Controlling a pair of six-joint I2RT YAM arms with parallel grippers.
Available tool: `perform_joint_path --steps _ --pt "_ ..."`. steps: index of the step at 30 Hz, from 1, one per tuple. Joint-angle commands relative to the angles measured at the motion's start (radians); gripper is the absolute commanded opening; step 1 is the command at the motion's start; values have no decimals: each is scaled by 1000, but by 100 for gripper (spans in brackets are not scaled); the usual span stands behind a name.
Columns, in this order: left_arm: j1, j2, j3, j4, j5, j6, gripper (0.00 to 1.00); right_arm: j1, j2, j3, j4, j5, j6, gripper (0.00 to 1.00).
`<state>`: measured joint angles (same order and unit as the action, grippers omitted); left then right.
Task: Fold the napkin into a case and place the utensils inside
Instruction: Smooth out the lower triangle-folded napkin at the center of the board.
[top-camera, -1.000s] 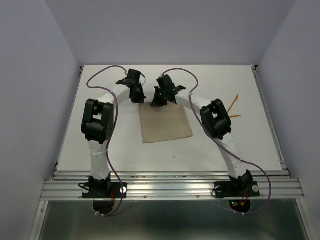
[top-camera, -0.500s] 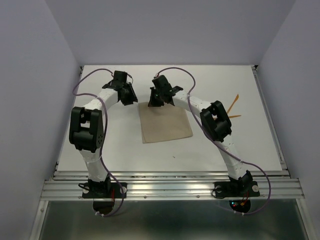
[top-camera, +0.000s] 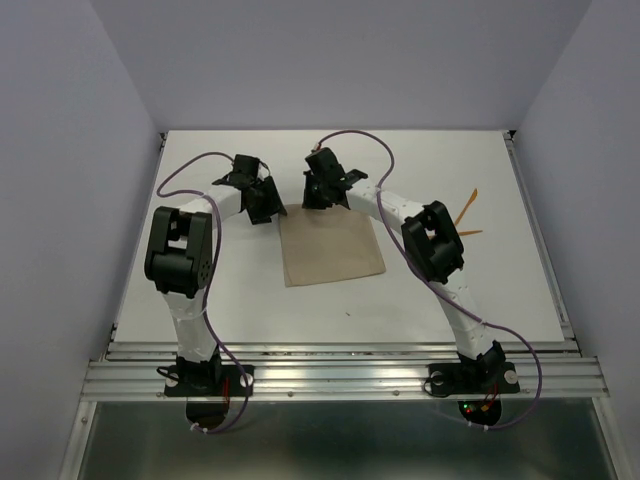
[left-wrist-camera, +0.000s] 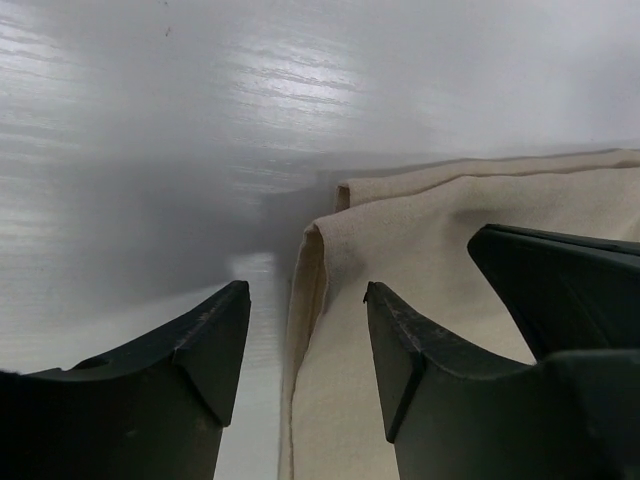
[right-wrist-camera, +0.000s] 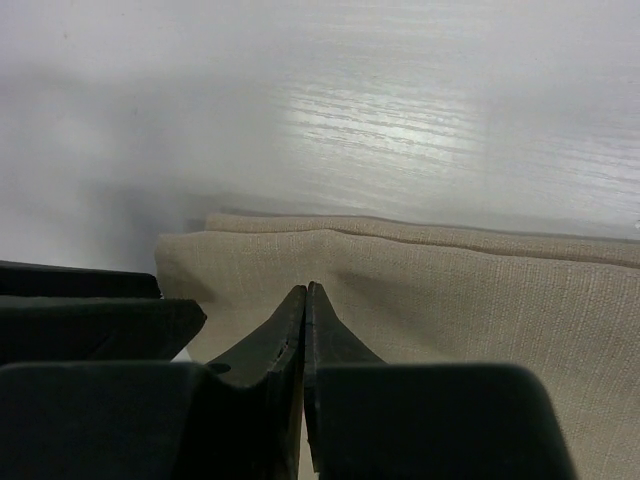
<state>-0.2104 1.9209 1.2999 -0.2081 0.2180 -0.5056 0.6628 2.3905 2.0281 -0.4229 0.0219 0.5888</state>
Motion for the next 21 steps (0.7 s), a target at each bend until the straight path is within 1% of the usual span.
perform_joint_path --steps 1,3,9,10,14,15,17,19,20,21 --pt "-3 35 10 47 24 -11 59 1 -48 9 -5 38 -23 4" --pt "-4 56 28 47 27 -13 55 1 -34 29 -13 35 -23 4" --pt "-4 89 56 49 29 -27 55 1 18 69 -28 35 -27 4" --pt "-6 90 55 58 34 -31 52 1 32 75 -28 35 -27 4" --pt "-11 92 56 75 70 -40 38 1 75 103 -48 16 -17 4" --pt "-14 87 55 78 78 -43 32 1 82 95 -47 16 -12 4" --pt "-18 81 52 87 89 -48 24 1 82 84 -45 19 -3 4" --pt "-23 75 53 88 101 -51 12 1 78 70 -47 21 -1 4" --pt "-24 67 53 88 103 -53 10 1 75 67 -45 21 0 4" --pt "-27 61 53 88 107 -54 5 1 70 60 -43 23 0 4"
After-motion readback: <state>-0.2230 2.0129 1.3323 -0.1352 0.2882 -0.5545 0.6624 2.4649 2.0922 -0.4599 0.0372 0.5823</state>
